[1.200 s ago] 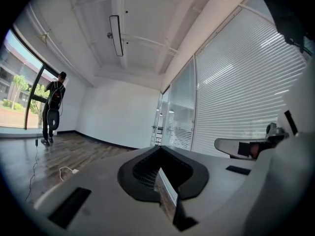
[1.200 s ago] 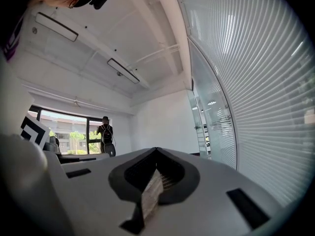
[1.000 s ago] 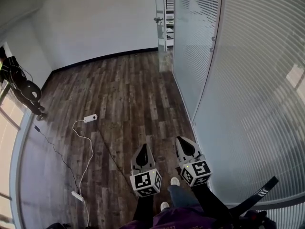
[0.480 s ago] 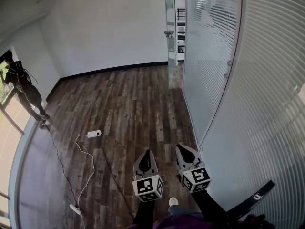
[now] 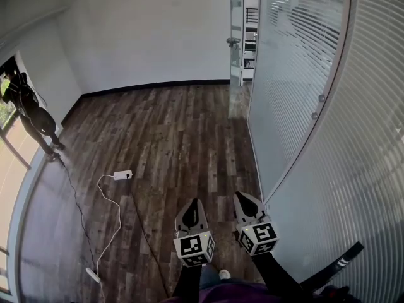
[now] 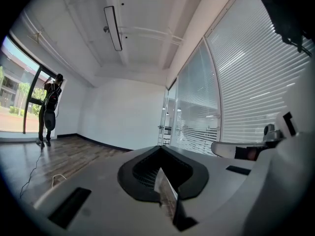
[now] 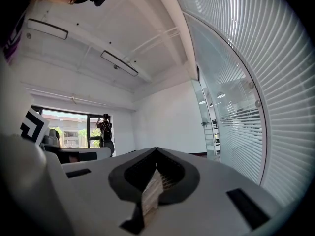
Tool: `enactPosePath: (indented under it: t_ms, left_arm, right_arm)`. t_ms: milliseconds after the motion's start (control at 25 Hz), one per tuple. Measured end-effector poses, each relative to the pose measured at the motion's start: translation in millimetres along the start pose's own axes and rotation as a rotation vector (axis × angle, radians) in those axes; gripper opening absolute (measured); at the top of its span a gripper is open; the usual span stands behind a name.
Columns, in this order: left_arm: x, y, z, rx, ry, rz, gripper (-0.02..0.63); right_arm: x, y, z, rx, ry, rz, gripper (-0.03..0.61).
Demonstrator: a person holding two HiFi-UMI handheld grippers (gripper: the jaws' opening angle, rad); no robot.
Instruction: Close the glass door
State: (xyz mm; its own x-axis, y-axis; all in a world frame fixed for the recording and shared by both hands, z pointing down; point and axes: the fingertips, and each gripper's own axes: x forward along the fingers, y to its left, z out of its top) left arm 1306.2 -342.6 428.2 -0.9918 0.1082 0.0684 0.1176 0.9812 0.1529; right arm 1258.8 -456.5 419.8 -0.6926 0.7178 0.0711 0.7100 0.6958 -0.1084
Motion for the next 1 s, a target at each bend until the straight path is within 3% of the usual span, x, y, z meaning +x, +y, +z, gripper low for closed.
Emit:
enactPosePath:
  t_ms: [400, 720, 1000]
  left_arm:
    - [111, 43, 10, 0.011, 0.005, -0.031, 0.000]
    - [181, 115, 29, 0.027, 0.002, -0.071, 0.000]
    - [233, 135, 34, 0.003, 0.017, -0.096, 0.000]
  right_arm:
    - [112, -31, 0, 0.037, 0.004, -0.021, -0.003]
    - [216, -9, 19, 0.032, -0.028, -0.034, -0.003]
    - [265, -26, 18, 0.043, -0.006, -0.066, -0.003]
